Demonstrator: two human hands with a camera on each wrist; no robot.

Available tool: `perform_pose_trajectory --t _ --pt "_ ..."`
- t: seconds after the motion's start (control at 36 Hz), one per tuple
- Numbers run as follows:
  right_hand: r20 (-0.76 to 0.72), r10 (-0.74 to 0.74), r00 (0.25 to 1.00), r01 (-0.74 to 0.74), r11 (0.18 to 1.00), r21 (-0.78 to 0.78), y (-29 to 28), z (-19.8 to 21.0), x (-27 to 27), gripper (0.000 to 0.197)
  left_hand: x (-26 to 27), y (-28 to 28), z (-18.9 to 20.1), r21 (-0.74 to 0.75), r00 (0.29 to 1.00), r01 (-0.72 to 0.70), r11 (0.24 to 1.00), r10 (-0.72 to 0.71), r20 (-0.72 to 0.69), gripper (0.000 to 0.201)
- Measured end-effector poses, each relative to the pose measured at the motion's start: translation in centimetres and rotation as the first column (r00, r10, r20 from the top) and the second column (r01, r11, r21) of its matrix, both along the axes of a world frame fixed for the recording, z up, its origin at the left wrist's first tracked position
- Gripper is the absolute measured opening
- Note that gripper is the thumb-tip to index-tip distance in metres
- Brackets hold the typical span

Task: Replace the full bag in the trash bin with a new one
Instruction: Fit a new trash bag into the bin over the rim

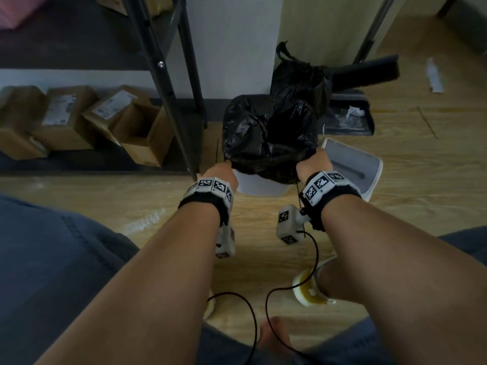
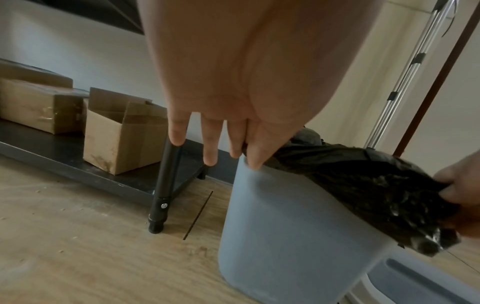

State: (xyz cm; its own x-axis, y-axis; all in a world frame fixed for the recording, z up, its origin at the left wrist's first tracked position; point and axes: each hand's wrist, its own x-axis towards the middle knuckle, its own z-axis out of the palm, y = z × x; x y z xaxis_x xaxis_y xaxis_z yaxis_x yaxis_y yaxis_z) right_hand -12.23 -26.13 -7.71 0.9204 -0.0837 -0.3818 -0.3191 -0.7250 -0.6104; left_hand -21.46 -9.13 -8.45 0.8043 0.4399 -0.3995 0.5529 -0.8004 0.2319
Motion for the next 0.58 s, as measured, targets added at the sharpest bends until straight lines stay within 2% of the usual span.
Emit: perform_pose_trajectory --t 0.14,0.22,0.31,0.36,0.47,0.58 --pt "0.021 -0.002 1.000 0.002 1.000 -0.001 -0.4 -0.8 0.6 0.067 0.8 0.5 -1.0 0.018 0.997 0.019 1.000 -0.018 -0.080 0.042" --pt "0.069 -0.073 0.995 0.072 0.997 0.019 -0.7 -1.9 0.5 0.058 1.1 0.9 -2.3 -0.013 0.975 0.045 0.999 -0.047 -0.219 0.052" --pt "0.173 -0.156 0.972 0.156 0.988 0.014 -0.8 -2.4 0.2 0.037 0.7 0.6 -2.0 0.024 0.992 0.061 0.998 -0.058 -0.108 0.045" --pt "0.264 -0.158 0.951 0.169 0.985 -0.018 -0.7 -2.4 0.0 0.034 0.3 0.3 -1.9 0.045 0.999 0.050 0.998 -0.051 0.008 0.040" --pt "0.354 -0.012 0.935 0.033 0.998 -0.053 -0.3 -2.6 -0.1 0.043 0.3 -0.2 -1.8 0.071 0.994 0.045 0.996 -0.052 0.100 0.035" --pt "0.335 0.077 0.939 -0.040 0.992 -0.116 -0.1 -2.6 0.0 0.026 0.7 -0.8 -1.4 0.025 0.987 0.054 0.998 -0.057 0.151 0.025"
